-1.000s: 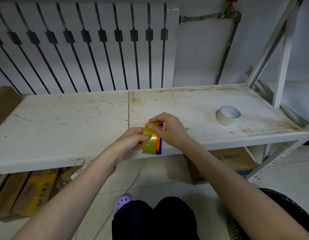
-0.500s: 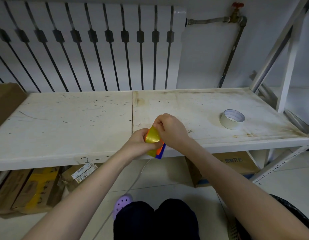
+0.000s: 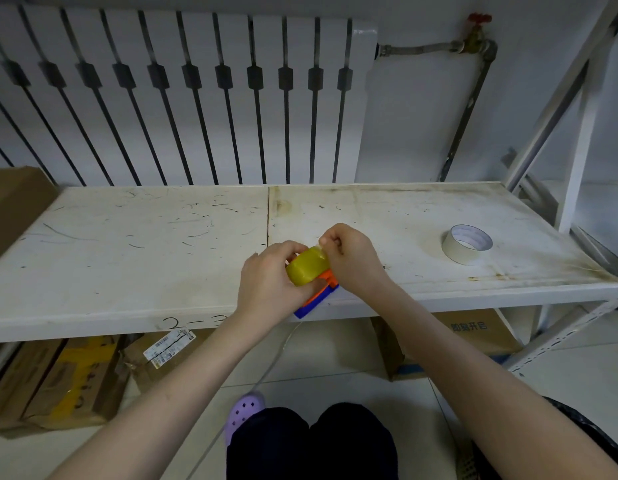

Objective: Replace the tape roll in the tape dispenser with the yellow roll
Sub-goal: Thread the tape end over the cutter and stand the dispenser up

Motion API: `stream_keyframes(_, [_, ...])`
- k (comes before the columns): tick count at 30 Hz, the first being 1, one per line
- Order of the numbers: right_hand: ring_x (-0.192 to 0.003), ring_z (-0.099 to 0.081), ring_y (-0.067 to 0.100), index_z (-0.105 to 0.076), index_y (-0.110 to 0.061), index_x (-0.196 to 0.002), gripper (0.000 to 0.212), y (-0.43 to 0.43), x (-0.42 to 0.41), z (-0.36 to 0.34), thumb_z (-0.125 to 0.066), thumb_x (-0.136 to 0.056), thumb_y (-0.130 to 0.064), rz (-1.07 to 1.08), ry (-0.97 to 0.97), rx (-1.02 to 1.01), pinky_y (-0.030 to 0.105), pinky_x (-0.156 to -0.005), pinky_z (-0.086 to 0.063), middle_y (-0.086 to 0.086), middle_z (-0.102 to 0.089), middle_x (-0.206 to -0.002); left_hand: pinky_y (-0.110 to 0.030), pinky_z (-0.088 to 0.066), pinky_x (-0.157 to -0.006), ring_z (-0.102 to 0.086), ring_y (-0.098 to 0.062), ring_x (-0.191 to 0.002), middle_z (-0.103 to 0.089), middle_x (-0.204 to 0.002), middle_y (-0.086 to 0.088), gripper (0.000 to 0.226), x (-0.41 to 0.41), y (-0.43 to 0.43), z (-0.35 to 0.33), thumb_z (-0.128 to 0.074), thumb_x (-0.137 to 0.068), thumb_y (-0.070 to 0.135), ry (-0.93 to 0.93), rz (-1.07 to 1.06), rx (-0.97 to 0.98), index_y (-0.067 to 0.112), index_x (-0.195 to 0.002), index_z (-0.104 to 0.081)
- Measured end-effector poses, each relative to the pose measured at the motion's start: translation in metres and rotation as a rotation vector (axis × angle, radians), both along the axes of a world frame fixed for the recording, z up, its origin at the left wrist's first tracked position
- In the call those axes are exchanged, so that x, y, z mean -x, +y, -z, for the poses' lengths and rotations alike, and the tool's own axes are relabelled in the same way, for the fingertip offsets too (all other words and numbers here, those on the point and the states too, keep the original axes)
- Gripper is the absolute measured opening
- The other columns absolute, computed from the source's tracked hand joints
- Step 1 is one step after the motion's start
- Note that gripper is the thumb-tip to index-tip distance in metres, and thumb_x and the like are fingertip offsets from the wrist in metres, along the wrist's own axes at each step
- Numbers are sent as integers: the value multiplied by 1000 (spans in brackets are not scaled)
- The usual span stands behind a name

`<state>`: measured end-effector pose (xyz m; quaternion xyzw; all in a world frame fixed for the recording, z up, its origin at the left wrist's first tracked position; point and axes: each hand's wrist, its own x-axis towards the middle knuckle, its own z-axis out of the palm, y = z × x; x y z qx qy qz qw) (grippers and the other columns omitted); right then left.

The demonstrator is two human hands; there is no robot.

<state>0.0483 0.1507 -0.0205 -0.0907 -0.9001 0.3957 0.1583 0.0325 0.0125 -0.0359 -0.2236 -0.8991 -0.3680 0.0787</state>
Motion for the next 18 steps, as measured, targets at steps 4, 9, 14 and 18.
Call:
stream_keyframes(4, [-81,-51,14,-58,-8,-91,15,-5,-4,-3,-44,-95,-13,-20,21,152,21,-63,-38,-2,-54,-81,-31,-50,-74,-61,-14,-84,-71,-101,5,50,2,-1,-3,-79,-65,49,-14,-26,45,25,-107,-69])
stream_keyframes(9, [-72,-51,6,-54,-14,-82,15,-22,-9,-17,-45,-93,-10,-140,114,165,23,-67,-43,-10,-52,-72,-33,-45,-65,-59,-21,-67,-57,-63,7,31,11,3,-15,-78,-62,44,-162,-51,86,25,-71,-55])
stream_keyframes(14, [-64,-52,6,-54,-16,-75,22,-27,-12,-28,-46,-94,-7,-239,128,299,26,-70,-47,-6,-54,-64,-39,-52,-77,-62,-22,-78,-59,-68,8,19,20,8,-23,-68,-67,41,-220,-35,146,28,-73,-56])
stream_keyframes(18, [-58,-51,4,-54,-17,-74,25,-27,-9,-36,-44,-95,-8,-225,147,403,18,-63,-46,-3,-53,-61,-38,-50,-79,-59,-22,-79,-51,-65,13,19,17,10,-26,-64,-73,40,-169,4,216,34,-69,-47])
